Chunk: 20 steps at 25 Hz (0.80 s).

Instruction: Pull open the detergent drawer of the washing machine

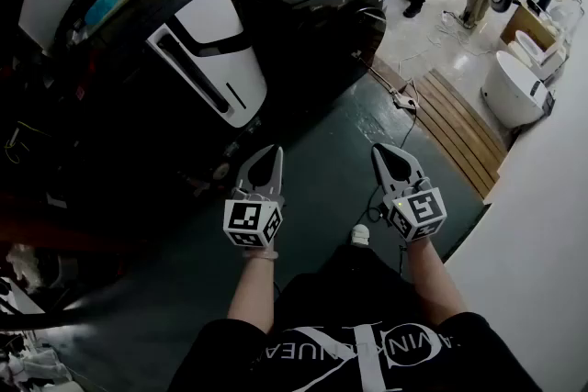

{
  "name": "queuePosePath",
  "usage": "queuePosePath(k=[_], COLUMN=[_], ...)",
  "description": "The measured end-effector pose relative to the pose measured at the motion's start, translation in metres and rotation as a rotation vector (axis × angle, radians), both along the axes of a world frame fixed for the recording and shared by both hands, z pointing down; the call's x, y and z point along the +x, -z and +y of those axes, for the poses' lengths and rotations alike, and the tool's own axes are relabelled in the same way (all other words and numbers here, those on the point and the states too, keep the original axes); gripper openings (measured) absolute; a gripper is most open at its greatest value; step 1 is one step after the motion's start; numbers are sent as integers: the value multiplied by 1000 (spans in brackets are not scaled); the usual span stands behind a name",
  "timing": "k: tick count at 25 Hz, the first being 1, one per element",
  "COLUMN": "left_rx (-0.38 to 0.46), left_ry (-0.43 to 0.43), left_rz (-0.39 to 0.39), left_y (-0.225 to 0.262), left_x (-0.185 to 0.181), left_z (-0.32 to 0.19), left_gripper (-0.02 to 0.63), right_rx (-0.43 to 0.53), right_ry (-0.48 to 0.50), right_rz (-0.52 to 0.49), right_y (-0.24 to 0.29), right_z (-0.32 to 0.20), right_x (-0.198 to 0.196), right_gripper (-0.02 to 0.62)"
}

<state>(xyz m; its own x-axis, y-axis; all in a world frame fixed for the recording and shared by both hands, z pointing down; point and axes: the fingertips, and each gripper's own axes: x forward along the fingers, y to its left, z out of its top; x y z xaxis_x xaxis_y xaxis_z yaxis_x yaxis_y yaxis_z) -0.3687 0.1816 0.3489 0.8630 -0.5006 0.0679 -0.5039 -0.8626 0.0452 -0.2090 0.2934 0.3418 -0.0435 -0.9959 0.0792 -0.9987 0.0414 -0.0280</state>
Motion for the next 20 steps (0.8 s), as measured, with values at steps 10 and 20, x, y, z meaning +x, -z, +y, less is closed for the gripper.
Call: queuePosePath(k=[10,20], left_rx=[-18,-56], left_ry=[56,123], left_rz=[-20,-23], left_y=[-5,-16], left_x=[55,97], left_z=[-33,-59], left_gripper=[11,12], right_rx=[-30,-42], right_ry=[51,123], right_rz=[6,8], right_y=[-7,-16], right_z=[-42,-70], right_x=[65,110], right_gripper=[12,12])
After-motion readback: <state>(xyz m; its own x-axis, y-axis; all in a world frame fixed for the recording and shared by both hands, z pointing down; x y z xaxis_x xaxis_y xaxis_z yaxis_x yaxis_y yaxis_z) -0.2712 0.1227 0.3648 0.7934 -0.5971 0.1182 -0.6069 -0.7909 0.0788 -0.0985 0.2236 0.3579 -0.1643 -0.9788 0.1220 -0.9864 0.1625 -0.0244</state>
